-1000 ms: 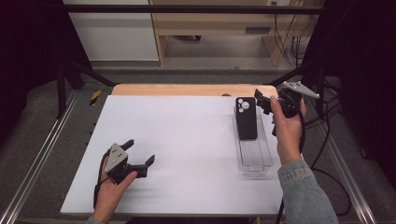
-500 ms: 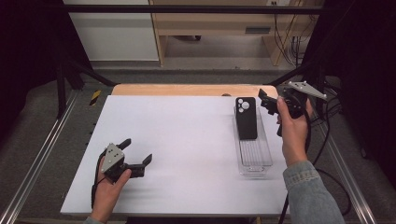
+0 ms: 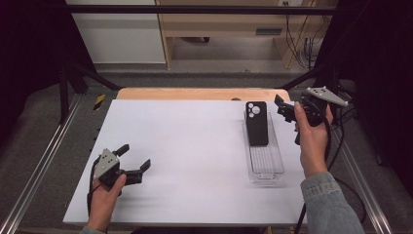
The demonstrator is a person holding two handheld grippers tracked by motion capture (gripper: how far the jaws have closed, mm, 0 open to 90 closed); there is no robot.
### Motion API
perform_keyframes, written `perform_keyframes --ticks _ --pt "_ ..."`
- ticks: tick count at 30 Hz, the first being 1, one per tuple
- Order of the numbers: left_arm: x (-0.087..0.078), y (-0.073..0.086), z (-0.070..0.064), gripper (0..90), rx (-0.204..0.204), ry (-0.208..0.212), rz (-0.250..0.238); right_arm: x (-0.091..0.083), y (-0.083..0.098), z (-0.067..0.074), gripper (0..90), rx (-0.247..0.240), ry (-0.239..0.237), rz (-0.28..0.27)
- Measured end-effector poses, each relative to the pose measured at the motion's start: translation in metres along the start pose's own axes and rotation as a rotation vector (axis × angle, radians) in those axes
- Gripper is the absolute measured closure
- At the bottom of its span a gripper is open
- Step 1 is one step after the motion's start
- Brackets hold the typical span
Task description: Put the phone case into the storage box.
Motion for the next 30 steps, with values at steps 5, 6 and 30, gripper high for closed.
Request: perform_keyframes --ticks 5,6,30 --pt "-0.009 0.002 0.005 2.2 -0.005 -0.008 -0.005 -0.006 0.0 -0.004 7.8 0.001 -0.006 -0.004" --pt "-0.011 0.002 0.006 2.2 -0.007 -0.01 -0.006 -0.008 0.001 -0.005 7.7 0.0 -0.009 -0.002" --pt "-0.031 0.005 0.013 2.3 -0.028 -0.02 -0.033 -0.036 0.019 -0.009 6.5 -0.011 -0.055 0.023"
Point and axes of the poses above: each handheld gripper's, and its own axes: x roughly forward along the jaws, y roughly out of its underside, z roughly to its left, the point moved 5 cm from there along x, roughly forward along the jaws, and after that the axes turned 13 degrees about x, right-handed, at the moved point
